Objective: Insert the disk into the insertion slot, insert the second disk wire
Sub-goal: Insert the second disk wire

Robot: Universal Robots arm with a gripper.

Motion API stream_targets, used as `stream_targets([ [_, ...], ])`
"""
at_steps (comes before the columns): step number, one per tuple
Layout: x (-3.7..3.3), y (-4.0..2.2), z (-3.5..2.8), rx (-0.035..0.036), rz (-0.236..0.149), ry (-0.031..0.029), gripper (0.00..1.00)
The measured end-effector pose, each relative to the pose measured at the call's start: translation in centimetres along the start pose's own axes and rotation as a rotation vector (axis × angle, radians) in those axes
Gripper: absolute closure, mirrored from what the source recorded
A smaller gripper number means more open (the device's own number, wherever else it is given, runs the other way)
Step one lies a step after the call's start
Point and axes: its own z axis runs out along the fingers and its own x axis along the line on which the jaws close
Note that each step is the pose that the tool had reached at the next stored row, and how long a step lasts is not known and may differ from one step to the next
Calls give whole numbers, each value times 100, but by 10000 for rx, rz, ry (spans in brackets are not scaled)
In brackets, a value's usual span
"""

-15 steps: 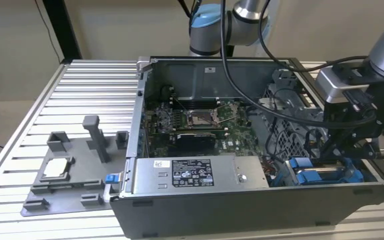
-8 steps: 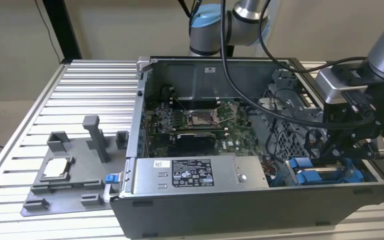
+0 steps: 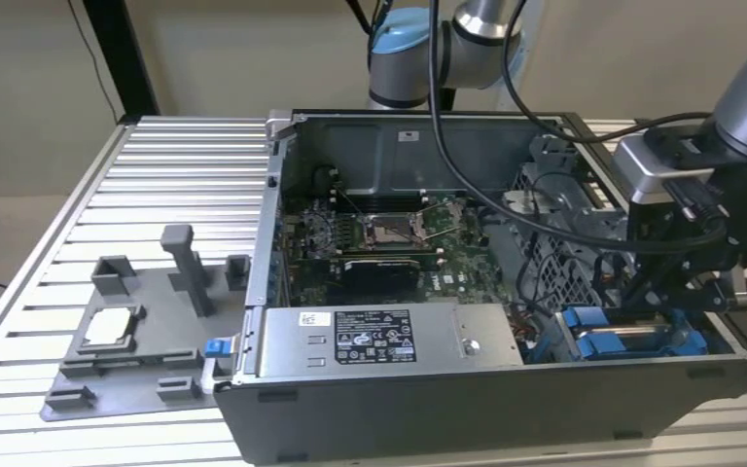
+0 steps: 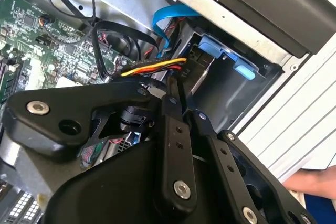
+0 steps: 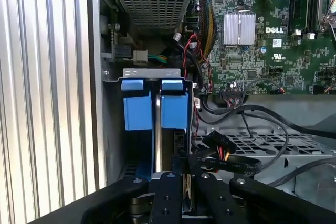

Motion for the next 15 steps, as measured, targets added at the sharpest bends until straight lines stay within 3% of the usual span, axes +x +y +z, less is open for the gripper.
stream_targets([
  [15,4,3,66,-1,1,5,100],
])
